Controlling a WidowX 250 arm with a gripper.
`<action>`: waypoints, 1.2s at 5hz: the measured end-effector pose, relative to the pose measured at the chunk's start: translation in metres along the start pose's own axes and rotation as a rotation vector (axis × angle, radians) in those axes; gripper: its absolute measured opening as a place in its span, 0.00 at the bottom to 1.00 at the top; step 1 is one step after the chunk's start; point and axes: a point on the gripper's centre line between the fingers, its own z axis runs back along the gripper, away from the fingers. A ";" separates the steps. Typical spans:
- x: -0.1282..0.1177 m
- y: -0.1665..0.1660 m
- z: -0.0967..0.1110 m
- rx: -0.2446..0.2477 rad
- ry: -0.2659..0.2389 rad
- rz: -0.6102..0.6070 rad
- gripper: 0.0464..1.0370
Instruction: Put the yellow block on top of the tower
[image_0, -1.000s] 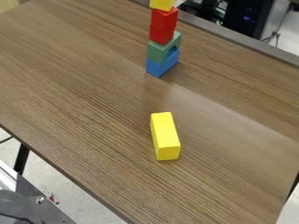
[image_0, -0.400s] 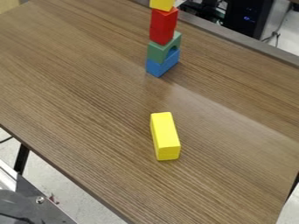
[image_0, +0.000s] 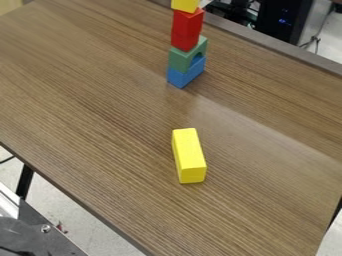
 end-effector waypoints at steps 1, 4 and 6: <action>0.000 -0.006 -0.012 0.012 0.024 -0.008 0.55; -0.025 -0.011 -0.023 0.052 0.056 -0.079 0.55; -0.034 -0.013 -0.030 0.062 0.059 -0.108 0.55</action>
